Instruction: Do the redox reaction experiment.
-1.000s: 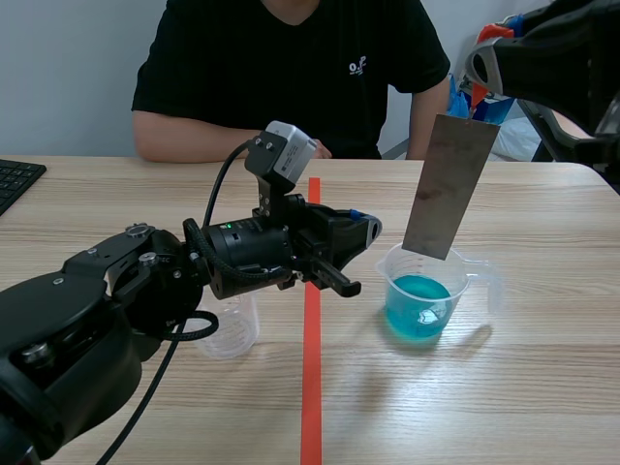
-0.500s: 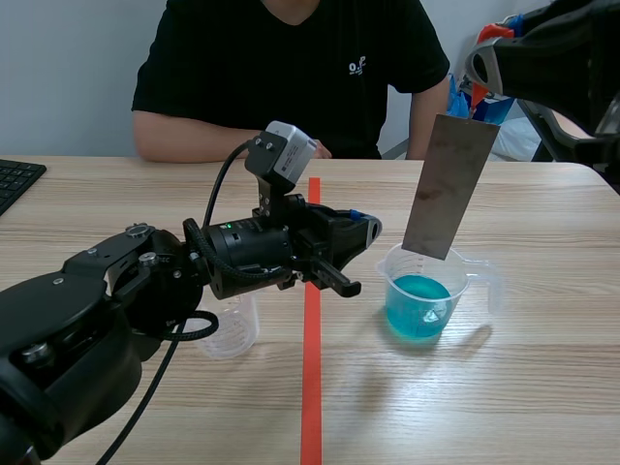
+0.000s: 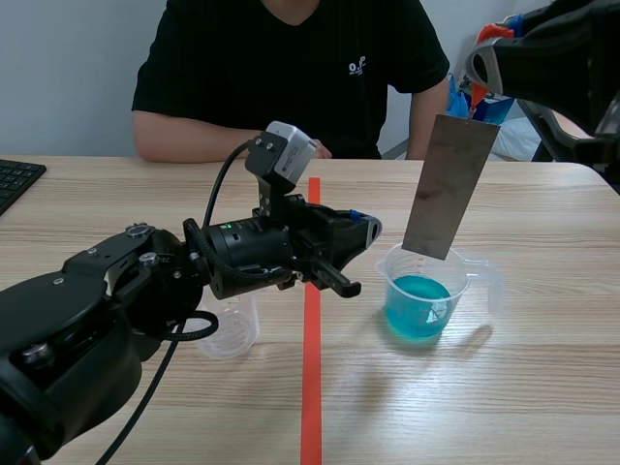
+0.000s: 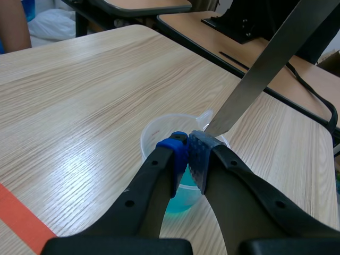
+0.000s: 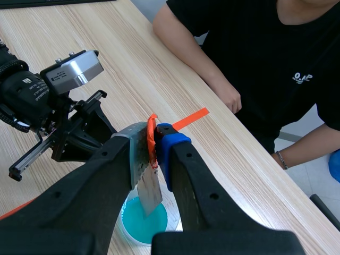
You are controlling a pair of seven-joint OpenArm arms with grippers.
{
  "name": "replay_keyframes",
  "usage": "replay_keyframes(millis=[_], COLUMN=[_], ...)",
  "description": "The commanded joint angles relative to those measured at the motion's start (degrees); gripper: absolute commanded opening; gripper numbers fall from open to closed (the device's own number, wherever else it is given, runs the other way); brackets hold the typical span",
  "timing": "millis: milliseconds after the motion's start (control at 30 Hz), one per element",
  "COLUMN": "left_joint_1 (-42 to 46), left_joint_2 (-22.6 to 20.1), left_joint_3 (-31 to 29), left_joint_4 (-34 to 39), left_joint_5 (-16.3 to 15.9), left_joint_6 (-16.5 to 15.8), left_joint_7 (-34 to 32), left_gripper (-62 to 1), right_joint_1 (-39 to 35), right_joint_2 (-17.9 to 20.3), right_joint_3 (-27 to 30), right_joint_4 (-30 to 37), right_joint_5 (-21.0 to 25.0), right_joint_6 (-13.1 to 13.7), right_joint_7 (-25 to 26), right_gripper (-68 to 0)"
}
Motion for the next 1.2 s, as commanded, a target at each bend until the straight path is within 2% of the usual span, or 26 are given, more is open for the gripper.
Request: replay_keyframes(millis=[0, 167, 300, 567, 733, 833, 933, 1067, 1167], left_joint_1=[-0.61, -0.57, 0.72, 11.8, 21.09, 27.23, 33.83, 43.6, 50.12], left_joint_2=[0.15, -2.27, -6.19, -16.57, -20.98, -22.34, -22.4, -22.38, -21.99], left_joint_3=[-0.33, -1.64, -4.33, -13.2, -20.96, -26.25, -31.91, -38.88, -43.04], left_joint_4=[1.18, 1.18, 2.56, 16.65, 23.19, 24.85, 24.94, 24.94, 24.94], left_joint_5=[0.2, 0.2, 0.13, -0.33, -0.11, 2.36, 7.5, 13.31, 16.35], left_joint_6=[-0.09, 0.17, 0.11, -0.17, -0.5, -0.5, -0.5, -0.48, -0.31], left_joint_7=[-0.61, -0.68, -1.25, -1.29, -2.25, -4.68, -8.74, -17.33, -23.1], left_gripper=[-56.9, -56.9, -56.9, -56.9, -56.9, -56.9, -56.9, -56.9, -56.9], right_joint_1=[0.98, 0.98, 0.98, 0.98, 0.98, 0.98, 0.98, 0.98, 0.96], right_joint_2=[0.31, 0.31, 0.31, 0.31, 0.31, 0.31, 0.31, 0.31, 0.28], right_joint_3=[0.11, 0.11, 0.11, 0.11, 0.11, 0.11, 0.11, 0.11, 0.11], right_joint_4=[0.52, 0.52, 0.52, 0.52, 0.52, 0.52, 0.52, 0.52, 0.52], right_joint_5=[0.39, 0.39, 0.39, 0.39, 0.39, 0.39, 0.39, 0.39, 0.42], right_joint_6=[0.0, 0.0, 0.0, 0.0, 0.0, 0.0, -0.02, -0.02, -0.02], right_joint_7=[0.44, 0.39, 0.26, 0.22, 0.22, 0.22, 0.15, -0.26, -0.39], right_gripper=[-66.9, -66.9, -66.9, -66.9, -66.9, -66.9, -66.9, -66.9, -66.9])
